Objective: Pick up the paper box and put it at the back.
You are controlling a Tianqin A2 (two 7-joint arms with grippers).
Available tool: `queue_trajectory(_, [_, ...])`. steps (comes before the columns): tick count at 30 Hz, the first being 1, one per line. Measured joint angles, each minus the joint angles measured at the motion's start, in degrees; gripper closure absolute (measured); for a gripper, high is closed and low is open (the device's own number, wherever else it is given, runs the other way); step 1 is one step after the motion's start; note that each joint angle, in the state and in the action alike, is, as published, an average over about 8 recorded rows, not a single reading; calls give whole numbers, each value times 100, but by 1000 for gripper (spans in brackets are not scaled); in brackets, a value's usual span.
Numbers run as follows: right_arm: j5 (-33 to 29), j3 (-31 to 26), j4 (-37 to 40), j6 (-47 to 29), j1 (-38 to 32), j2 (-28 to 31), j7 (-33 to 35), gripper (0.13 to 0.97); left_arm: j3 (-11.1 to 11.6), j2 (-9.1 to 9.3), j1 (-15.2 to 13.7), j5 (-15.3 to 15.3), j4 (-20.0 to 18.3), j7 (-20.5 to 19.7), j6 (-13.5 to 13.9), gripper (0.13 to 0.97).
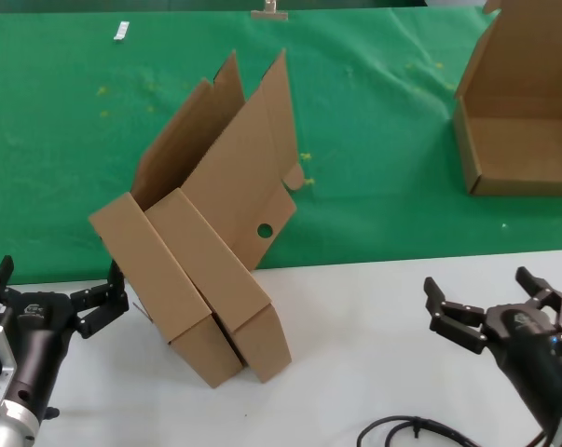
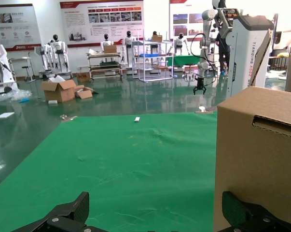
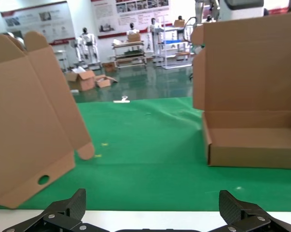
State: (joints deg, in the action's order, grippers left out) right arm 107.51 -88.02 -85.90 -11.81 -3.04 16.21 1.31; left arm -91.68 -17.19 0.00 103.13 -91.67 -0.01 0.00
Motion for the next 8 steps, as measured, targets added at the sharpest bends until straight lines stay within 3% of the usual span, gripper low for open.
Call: queue_trajectory(8, [-259,-216,-342,699,180,58,-78,129,0,0,0,0,0,0,0,132])
